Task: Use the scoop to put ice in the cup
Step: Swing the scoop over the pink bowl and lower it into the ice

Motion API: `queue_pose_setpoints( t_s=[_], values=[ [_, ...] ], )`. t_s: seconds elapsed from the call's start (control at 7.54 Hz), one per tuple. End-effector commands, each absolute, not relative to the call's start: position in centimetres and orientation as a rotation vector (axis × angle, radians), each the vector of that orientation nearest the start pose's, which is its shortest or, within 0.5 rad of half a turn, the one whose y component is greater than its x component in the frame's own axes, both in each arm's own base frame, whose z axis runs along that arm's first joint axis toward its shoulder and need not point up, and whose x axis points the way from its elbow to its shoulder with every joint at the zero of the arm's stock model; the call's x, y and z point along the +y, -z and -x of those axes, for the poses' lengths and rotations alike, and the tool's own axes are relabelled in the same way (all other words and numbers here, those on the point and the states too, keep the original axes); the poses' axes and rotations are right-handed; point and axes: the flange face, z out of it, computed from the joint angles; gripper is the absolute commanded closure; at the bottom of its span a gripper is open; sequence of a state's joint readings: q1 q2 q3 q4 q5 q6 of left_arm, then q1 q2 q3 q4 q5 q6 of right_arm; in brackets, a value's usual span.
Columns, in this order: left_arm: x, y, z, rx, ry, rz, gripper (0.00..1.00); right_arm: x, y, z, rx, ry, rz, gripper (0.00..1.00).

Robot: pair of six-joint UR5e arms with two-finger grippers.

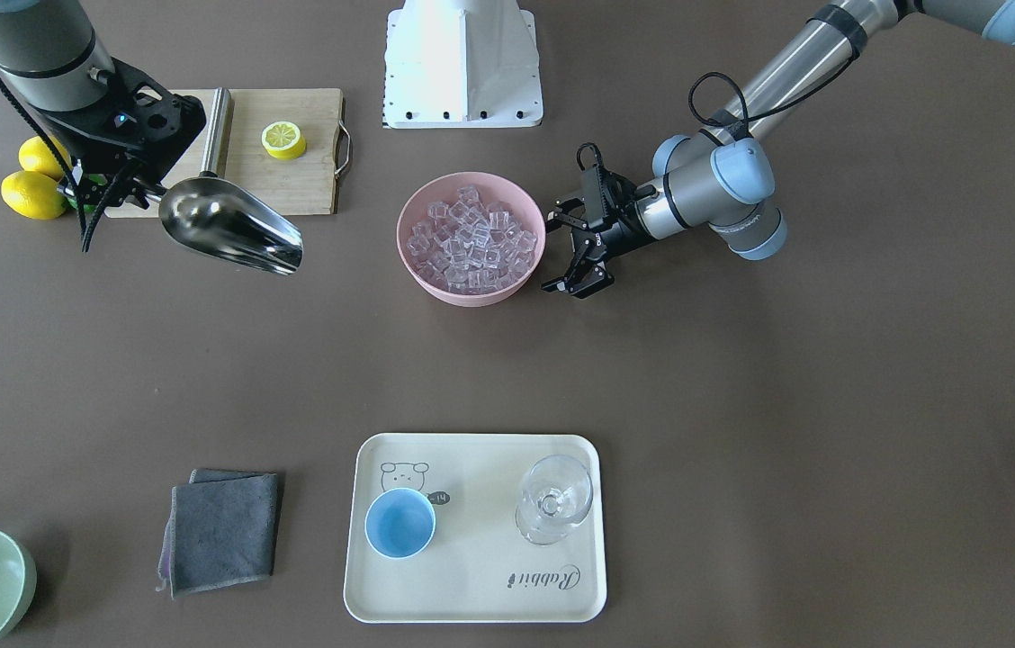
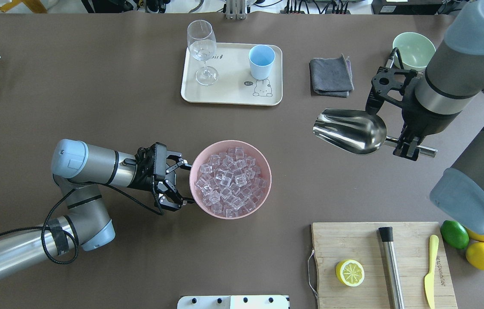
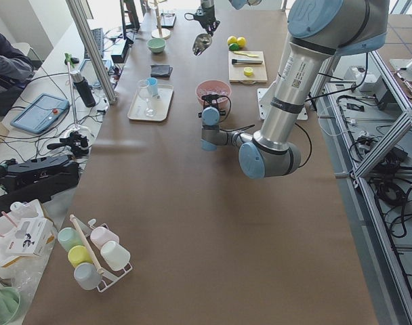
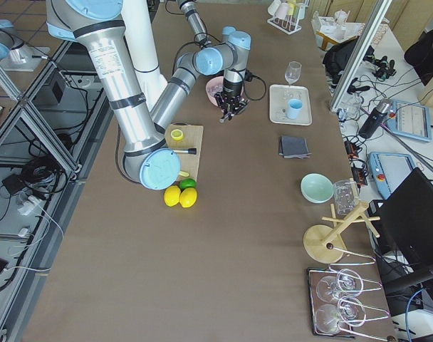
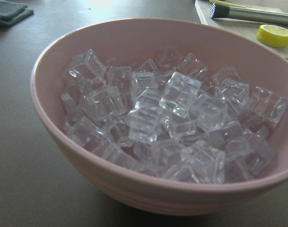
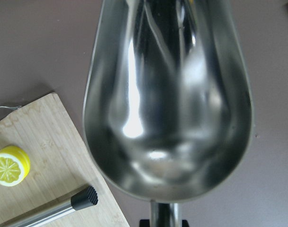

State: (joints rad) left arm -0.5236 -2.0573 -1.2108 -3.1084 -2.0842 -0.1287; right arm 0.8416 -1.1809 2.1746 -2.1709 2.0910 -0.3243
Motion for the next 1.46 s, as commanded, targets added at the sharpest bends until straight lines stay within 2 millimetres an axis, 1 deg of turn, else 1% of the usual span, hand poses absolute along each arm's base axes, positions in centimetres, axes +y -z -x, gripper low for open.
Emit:
queue_pose_setpoints(
  t_s=[0.0,0.13,0.27,0.4,0.53,0.66,0.8,0.93,1.06,1.19,1.33],
  values=[
    [-40.7,-37.3,-53.7,1.305,-1.104,-1.214,0.02,-40.2,-23.6,28.9,-0.575,1.213,-0.224,1.00],
    [-40.8,-37.2,-53.8,1.302,-1.107,-1.209,0.02,-39.7,-22.7,30.4,-0.558,1.237,-0.192,1.00],
    [-40.9,-36.9,-54.0,1.300,-1.107,-1.204,0.02,-39.7,-21.1,32.4,-0.540,1.265,-0.153,1.00],
    [-40.5,-36.9,-54.2,1.307,-1.113,-1.199,0.02,-39.7,-18.5,35.0,-0.490,1.320,-0.119,1.00],
    [-40.4,-36.8,-54.3,1.309,-1.115,-1.200,0.02,-40.5,-16.8,36.5,-0.467,1.346,-0.072,1.00],
    [-40.4,-36.8,-54.3,1.309,-1.115,-1.200,0.02,-40.3,-15.7,38.3,-0.429,1.404,-0.037,1.00],
    [-40.4,-36.8,-54.3,1.308,-1.116,-1.201,0.02,-39.5,-15.7,39.5,-0.364,1.450,-0.016,1.00],
    [-40.4,-36.8,-54.3,1.308,-1.118,-1.202,0.02,-39.4,-15.0,40.7,-0.332,1.494,0.016,1.00],
    [-40.2,-36.4,-54.1,1.313,-1.118,-1.212,0.02,-38.7,-14.5,42.5,-0.277,1.533,0.042,1.00],
    [-40.1,-36.2,-53.9,1.314,-1.117,-1.220,0.02,-38.7,-14.4,43.0,-0.258,1.539,0.047,1.00],
    [-39.9,-35.7,-53.5,1.320,-1.118,-1.234,0.02,-39.1,-14.2,44.3,-0.240,1.545,0.069,1.00]
  ],
)
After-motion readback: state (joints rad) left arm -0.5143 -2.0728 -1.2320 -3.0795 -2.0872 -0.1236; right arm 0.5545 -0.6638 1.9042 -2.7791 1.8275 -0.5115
